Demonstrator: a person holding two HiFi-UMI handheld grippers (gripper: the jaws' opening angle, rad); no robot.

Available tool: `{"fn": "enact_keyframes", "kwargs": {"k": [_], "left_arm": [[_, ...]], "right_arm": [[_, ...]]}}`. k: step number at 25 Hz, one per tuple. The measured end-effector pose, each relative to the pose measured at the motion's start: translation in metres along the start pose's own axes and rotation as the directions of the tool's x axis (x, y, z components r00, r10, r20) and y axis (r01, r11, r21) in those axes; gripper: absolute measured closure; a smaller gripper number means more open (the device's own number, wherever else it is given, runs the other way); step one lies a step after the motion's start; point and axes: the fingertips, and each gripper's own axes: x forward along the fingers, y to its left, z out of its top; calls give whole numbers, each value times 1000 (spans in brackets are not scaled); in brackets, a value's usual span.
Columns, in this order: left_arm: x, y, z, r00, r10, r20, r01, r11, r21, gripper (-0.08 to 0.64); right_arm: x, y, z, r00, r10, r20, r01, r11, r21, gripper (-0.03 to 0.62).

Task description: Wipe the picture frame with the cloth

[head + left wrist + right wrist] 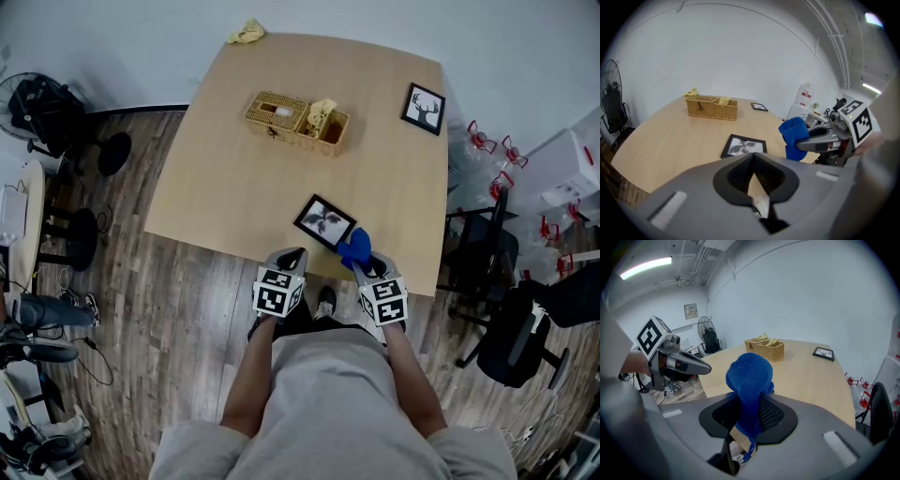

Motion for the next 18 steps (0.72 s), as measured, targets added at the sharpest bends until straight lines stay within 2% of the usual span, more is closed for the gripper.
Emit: {"fn": "enact_keyframes", "kwargs": {"k": [18], "left_arm": [[4,-1,-2,1000,-2,-14,2,1000,-9,508]], "right_arm": [[-2,-5,0,1000,-8,2,8,1000,-2,502]]}}
